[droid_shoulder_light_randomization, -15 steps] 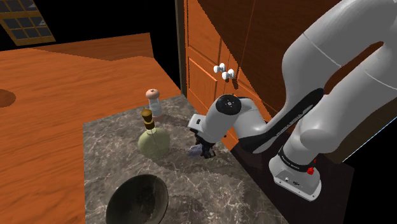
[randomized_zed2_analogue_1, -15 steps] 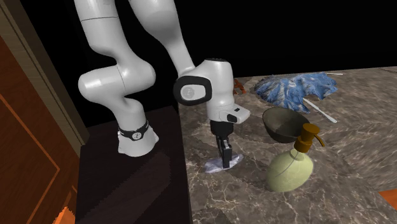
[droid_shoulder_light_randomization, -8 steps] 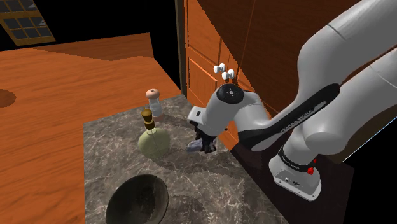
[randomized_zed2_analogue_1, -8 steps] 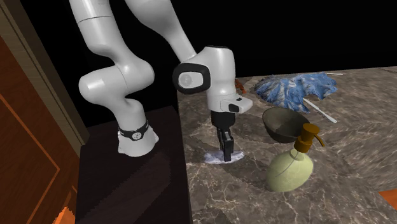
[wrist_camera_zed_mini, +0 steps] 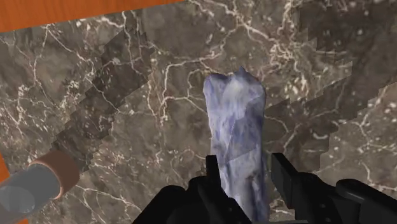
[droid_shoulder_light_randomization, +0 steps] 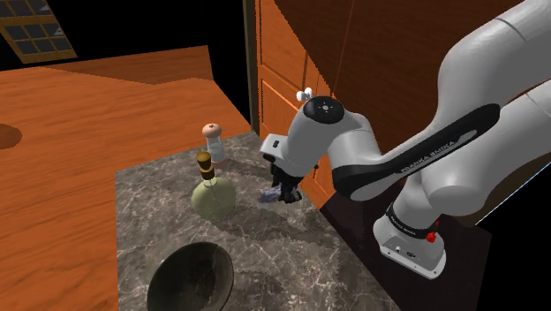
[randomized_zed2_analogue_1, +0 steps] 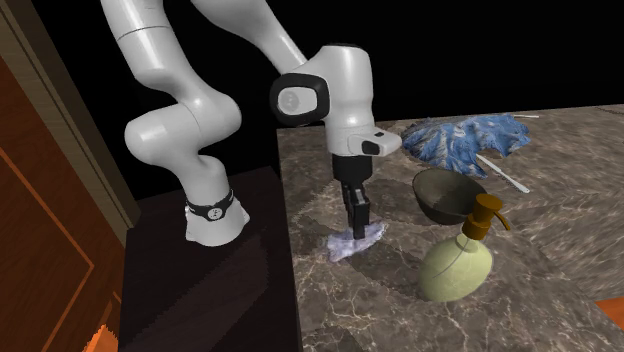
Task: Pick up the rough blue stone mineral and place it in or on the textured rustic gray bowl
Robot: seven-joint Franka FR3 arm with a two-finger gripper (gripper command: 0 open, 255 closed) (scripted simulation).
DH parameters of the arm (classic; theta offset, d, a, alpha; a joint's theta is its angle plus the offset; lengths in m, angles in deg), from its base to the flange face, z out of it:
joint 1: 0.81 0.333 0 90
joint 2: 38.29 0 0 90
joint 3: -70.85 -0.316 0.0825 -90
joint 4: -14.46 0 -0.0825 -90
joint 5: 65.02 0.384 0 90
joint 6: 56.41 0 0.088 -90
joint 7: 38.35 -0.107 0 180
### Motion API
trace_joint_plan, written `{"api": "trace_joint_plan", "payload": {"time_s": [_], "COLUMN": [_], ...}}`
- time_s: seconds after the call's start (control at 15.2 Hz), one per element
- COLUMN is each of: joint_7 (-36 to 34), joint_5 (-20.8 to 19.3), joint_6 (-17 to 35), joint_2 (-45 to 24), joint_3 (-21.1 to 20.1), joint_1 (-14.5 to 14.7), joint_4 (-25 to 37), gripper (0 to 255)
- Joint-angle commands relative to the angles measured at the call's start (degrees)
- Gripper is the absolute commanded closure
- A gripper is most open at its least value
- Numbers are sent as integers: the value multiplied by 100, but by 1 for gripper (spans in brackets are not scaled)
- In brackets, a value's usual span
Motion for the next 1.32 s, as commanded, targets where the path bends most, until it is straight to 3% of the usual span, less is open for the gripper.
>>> {"api": "trace_joint_plan", "payload": {"time_s": [0.0,0.26,0.33,0.59,0.86,0.92,1.25], "joint_7": [90,178,178,2655,4832,5105,5040], "joint_5": [78,142,142,382,627,626,538], "joint_6": [-197,-392,-392,-724,-1539,-1678,-1271], "joint_2": [138,287,287,-1351,-2772,-2965,-3236], "joint_3": [75,150,149,942,1100,1069,1058], "joint_1": [74,137,137,648,903,906,894], "joint_4": [58,111,111,1113,2208,2364,2220], "gripper": [255,255,0,0,0,0,0]}}
